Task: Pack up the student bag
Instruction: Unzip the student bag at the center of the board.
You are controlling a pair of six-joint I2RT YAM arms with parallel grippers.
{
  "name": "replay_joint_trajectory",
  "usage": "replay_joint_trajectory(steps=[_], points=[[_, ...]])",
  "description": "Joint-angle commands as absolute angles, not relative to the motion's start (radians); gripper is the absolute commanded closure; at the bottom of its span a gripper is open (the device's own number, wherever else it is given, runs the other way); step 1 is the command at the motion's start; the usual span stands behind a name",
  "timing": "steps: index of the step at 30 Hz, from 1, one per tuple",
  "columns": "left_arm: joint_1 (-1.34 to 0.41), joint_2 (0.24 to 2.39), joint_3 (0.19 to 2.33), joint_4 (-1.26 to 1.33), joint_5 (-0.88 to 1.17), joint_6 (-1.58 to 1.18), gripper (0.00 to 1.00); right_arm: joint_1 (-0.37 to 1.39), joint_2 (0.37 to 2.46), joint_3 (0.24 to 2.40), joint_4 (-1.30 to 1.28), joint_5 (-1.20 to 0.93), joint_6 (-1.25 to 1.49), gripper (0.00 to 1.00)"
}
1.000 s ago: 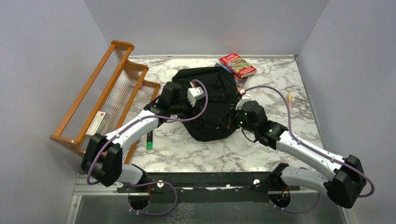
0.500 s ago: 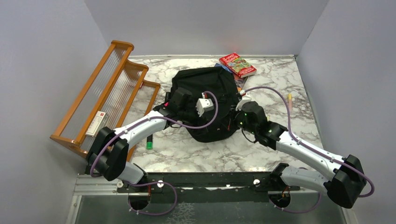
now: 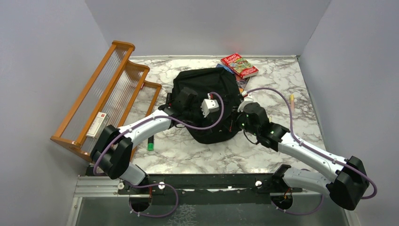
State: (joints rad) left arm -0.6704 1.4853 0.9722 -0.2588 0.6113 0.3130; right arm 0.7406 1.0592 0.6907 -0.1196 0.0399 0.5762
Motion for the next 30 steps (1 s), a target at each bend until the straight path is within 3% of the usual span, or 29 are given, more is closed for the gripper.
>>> replay_joint_trajectory(steps=[1, 12, 15, 30], points=[[-0.687, 1.521, 1.019, -0.251, 0.565, 0.321, 0.32, 0.744, 1.042, 0.678, -0.083, 0.06, 0.586, 0.99], [-0.69, 1.503, 1.029, -0.246, 0.548, 0.253, 0.89, 0.744, 1.038, 0.701, -0.167, 0.201, 0.618, 1.0], [-0.692, 1.472, 1.006, -0.238, 0.549, 0.232, 1.0, 0.743, 1.061, 0.729, -0.214, 0.301, 0.627, 0.99], [-0.693, 1.323, 0.881, -0.231, 0.413, 0.191, 1.0, 0.591, 1.186, 0.818, -0.159, 0.369, 0.578, 1.0]])
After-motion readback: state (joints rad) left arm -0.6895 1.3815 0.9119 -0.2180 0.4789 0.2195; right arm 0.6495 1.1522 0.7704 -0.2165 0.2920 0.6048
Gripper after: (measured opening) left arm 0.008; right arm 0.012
